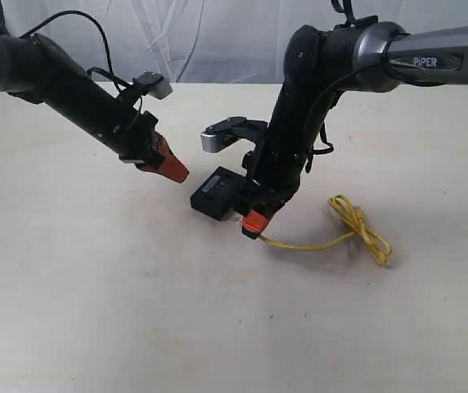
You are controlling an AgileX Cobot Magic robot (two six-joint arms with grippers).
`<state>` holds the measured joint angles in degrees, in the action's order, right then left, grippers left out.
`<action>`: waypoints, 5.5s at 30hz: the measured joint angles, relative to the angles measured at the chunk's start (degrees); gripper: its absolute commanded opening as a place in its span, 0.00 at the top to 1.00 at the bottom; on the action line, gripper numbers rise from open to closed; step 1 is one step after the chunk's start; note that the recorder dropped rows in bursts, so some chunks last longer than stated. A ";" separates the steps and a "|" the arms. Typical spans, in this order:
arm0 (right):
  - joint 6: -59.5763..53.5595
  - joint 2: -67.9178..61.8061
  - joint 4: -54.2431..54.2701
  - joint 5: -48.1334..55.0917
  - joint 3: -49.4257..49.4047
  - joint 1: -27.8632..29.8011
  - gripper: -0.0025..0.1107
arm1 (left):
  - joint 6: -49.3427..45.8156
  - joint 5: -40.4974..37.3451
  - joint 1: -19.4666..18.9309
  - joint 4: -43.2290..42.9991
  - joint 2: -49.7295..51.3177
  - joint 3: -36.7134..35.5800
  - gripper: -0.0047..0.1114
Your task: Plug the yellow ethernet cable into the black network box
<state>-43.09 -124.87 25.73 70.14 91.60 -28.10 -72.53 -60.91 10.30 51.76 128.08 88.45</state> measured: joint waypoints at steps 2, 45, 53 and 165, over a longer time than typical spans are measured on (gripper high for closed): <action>0.39 0.00 0.00 0.00 1.16 0.00 0.99 | -0.11 0.00 0.00 -0.12 0.96 0.00 0.96; 10.11 -9.09 -4.95 -0.25 11.51 2.84 0.99 | 2.14 2.82 0.00 -1.96 8.58 11.15 0.96; 10.23 -9.09 -7.70 -0.25 11.51 0.64 0.99 | 2.74 -1.39 1.55 -3.40 12.63 16.56 0.96; 16.19 -8.40 -6.41 0.15 6.95 1.79 0.47 | -7.19 -2.19 4.56 -2.21 12.91 17.67 0.96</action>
<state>-26.90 -133.28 19.31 70.29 98.55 -26.31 -79.72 -63.09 14.86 49.55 140.99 106.12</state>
